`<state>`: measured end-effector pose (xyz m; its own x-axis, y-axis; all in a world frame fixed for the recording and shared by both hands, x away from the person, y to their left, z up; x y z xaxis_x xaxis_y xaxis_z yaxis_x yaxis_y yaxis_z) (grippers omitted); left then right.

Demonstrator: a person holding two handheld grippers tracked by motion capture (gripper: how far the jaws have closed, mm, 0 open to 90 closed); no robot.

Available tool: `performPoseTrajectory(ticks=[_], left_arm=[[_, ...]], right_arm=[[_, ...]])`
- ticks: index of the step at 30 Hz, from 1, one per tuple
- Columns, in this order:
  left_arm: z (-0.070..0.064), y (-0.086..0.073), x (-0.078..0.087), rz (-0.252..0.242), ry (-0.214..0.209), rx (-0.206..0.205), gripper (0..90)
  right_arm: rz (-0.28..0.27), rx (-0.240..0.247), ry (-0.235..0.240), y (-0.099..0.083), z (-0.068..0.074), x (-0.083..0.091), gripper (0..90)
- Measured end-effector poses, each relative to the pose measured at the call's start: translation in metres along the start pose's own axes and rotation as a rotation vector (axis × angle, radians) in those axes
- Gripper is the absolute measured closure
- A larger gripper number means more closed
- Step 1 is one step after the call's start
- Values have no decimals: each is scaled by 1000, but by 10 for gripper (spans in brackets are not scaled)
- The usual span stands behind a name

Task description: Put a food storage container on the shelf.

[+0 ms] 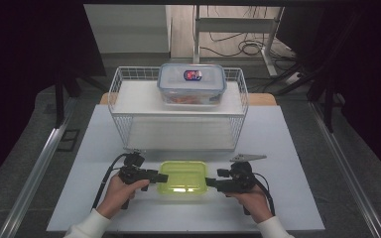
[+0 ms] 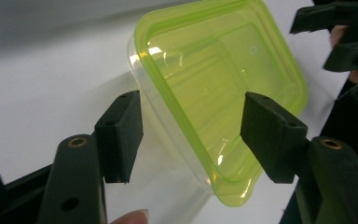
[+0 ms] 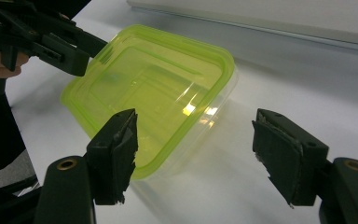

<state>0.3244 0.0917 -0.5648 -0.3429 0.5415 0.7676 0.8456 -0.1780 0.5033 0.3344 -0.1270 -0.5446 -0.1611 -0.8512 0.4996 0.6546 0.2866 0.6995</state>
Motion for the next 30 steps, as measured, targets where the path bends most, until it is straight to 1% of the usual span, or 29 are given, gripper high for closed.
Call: performPoseTrajectory(ticks=[3, 6, 8, 9, 10, 12, 15, 18, 19, 20, 22, 23, 24, 25, 26, 27, 29, 30], left_arm=[[-1, 0, -3, 8, -10, 11, 398], [-1, -1, -6, 14, -12, 21, 421], [0, -1, -6, 11, -16, 24, 441], [-1, -1, -6, 11, -21, 25, 451], [-1, -1, -6, 11, -22, 26, 458], [0, -1, -6, 13, -21, 27, 470], [0, -1, -7, 12, -22, 27, 493], [-1, -2, -8, 14, -23, 16, 528], [-2, -2, -8, 13, -25, 25, 537], [-2, -2, -7, 12, -28, 25, 545], [-2, -2, -7, 9, -23, 25, 565], [-1, -2, -7, 9, -21, 20, 566], [-1, -2, -7, 5, -23, 22, 597], [0, -2, -6, -4, -18, 22, 665], [1, -2, -5, -18, -14, 24, 665], [1, -2, -5, -23, -17, 35, 679], [1, -4, -4, -22, -12, 21, 683], [0, -4, -4, -29, -10, 21, 687]], right_arm=[[8, -9, 3, -1, -2, -7, 321], [12, -41, 15, -1, -4, -14, 333], [14, -56, 10, -2, -7, -16, 350], [12, -69, 15, -2, -8, -18, 363], [11, -85, 29, -2, -9, -21, 377], [12, -106, 36, -2, -11, -23, 400], [17, -116, 51, -3, -11, -25, 421], [24, -119, 65, -4, -10, -28, 474], [20, -123, 72, -4, -10, -28, 487], [19, -128, 81, -4, -10, -28, 511], [17, -144, 98, -4, -8, -29, 522], [14, -144, 97, -4, -8, -30, 531], [12, -151, 101, -3, -8, -28, 621], [17, -146, 80, -4, -10, -25, 645], [17, -146, 80, -4, -10, -25, 645], [14, -151, 84, -5, -10, -25, 650], [7, -158, 89, -5, -8, -24, 663], [7, -153, 86, -6, -7, -24, 670]])
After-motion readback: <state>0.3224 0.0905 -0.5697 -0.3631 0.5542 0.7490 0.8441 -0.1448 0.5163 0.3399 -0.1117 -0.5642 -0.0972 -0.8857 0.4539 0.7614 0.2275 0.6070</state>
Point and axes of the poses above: each handheld gripper's, and its own axes: x roughly backward along the jaws, y roughly out of its top, z roughly to its left, the point moved 9 cm from there along -x, roughly forward along the jaws, and after that the axes turned 15 degrees about y, right-handed, at the moved point
